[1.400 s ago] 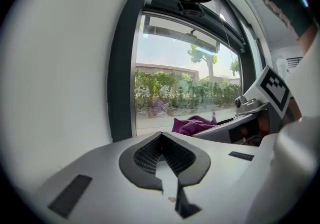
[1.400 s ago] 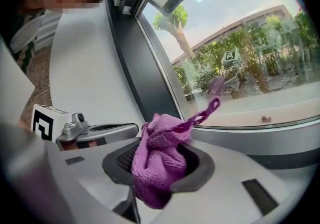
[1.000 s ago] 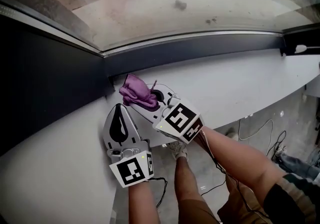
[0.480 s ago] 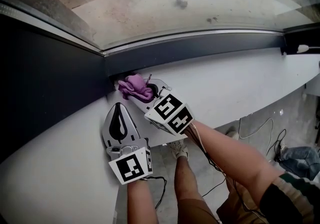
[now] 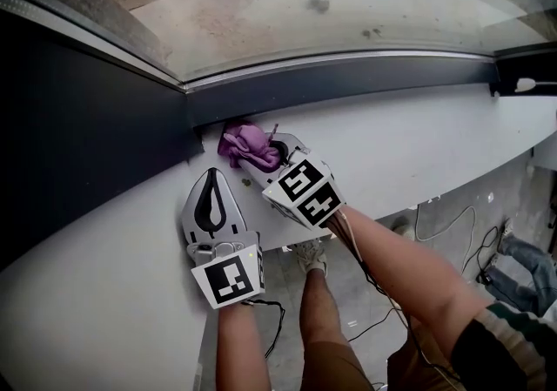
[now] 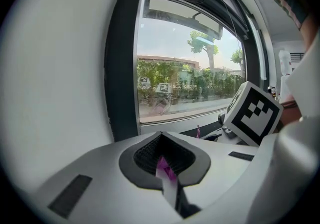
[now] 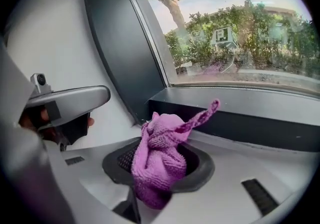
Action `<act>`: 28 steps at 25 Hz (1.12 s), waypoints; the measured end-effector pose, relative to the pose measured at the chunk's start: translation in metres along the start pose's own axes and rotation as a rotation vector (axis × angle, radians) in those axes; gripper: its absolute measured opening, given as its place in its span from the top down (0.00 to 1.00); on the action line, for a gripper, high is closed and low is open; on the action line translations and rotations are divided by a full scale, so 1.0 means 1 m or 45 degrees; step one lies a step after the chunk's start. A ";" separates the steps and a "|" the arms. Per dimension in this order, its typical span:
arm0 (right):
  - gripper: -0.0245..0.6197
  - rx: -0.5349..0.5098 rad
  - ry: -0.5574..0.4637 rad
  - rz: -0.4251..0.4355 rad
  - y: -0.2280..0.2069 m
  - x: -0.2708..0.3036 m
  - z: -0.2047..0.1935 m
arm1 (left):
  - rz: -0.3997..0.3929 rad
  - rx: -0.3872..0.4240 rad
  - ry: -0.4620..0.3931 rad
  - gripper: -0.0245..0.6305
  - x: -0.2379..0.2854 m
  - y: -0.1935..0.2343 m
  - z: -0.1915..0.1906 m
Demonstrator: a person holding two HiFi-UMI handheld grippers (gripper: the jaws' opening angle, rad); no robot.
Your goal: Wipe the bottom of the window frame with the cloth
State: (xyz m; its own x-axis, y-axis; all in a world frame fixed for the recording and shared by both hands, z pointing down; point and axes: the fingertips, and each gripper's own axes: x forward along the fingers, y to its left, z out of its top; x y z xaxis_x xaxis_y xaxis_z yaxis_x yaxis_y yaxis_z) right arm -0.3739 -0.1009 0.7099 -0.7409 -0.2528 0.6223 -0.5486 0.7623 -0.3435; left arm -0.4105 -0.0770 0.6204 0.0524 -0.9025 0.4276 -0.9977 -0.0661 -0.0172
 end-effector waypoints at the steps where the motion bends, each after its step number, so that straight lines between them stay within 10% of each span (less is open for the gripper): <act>1: 0.73 -0.001 0.001 -0.006 -0.001 0.000 -0.001 | -0.005 0.003 0.008 0.96 0.001 -0.001 0.000; 28: 0.74 -0.006 0.086 -0.117 -0.085 -0.076 -0.037 | -0.093 0.066 0.095 0.96 0.031 -0.102 0.019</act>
State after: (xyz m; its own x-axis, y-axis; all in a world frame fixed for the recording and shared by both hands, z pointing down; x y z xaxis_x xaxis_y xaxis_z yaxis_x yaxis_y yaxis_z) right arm -0.2574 -0.1245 0.7176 -0.6593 -0.2812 0.6973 -0.6113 0.7404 -0.2794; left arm -0.3067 -0.1063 0.6184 0.1197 -0.8603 0.4955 -0.9876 -0.1543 -0.0293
